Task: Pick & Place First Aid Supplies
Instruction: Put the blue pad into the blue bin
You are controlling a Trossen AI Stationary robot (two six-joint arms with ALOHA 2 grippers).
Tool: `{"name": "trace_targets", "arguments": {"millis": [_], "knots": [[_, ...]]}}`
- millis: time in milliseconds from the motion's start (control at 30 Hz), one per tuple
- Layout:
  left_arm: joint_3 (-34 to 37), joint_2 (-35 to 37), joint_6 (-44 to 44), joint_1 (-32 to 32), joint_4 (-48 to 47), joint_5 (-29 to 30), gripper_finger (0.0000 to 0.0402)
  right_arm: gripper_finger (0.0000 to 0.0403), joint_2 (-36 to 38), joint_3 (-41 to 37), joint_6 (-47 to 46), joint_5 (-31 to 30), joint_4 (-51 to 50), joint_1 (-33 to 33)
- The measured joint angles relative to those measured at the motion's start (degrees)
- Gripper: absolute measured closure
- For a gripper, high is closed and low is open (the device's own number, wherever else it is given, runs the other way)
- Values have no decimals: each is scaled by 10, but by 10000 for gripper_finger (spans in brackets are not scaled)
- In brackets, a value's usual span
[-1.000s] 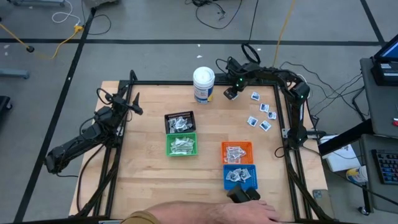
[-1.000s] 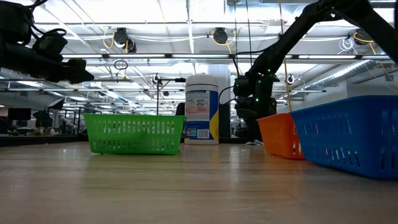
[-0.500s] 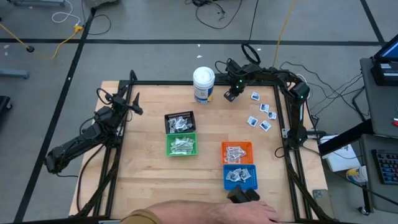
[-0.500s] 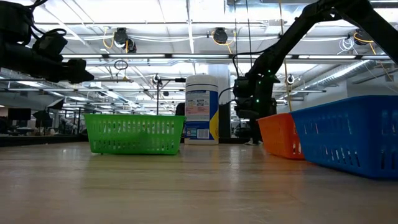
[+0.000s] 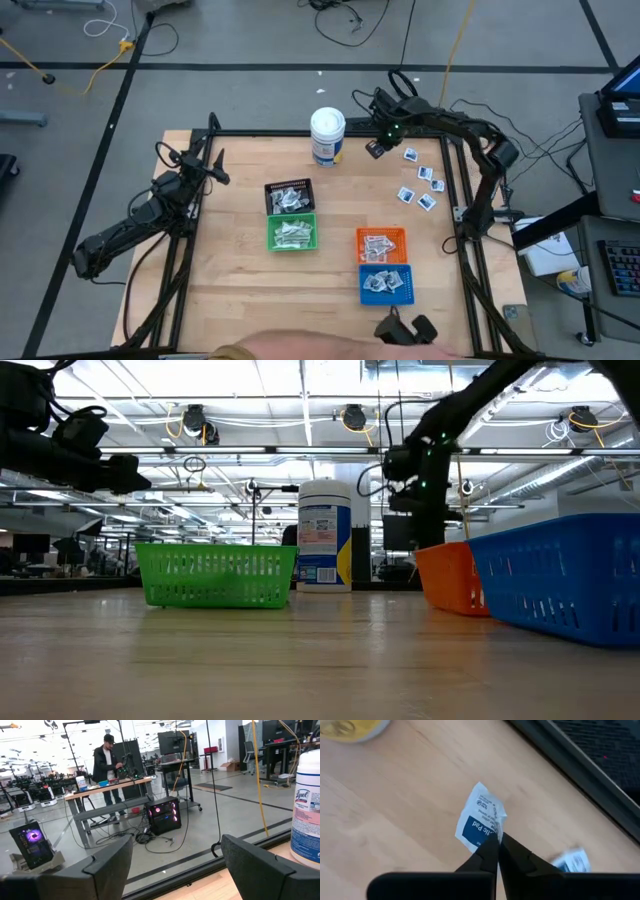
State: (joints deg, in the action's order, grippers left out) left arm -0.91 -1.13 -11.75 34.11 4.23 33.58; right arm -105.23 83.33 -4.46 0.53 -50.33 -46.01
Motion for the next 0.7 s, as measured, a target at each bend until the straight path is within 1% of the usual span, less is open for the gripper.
{"name": "trace_targets", "arguments": {"millis": [200, 333, 467, 600, 700], "knots": [[0, 0, 0, 0, 0, 0, 96, 402, 53, 0, -103, -10, -66, 17], [0, 0, 0, 0, 0, 0, 96, 402, 81, 0, -170, -37, -116, 32], [0, 0, 0, 0, 0, 0, 96, 402, 104, 0, -228, -36, -150, 45], [0, 0, 0, 0, 0, 0, 96, 403, 119, 1, -260, -35, -165, 68], [0, 0, 0, 0, 0, 0, 96, 403, 128, 1, -276, -35, -174, 101]]}}
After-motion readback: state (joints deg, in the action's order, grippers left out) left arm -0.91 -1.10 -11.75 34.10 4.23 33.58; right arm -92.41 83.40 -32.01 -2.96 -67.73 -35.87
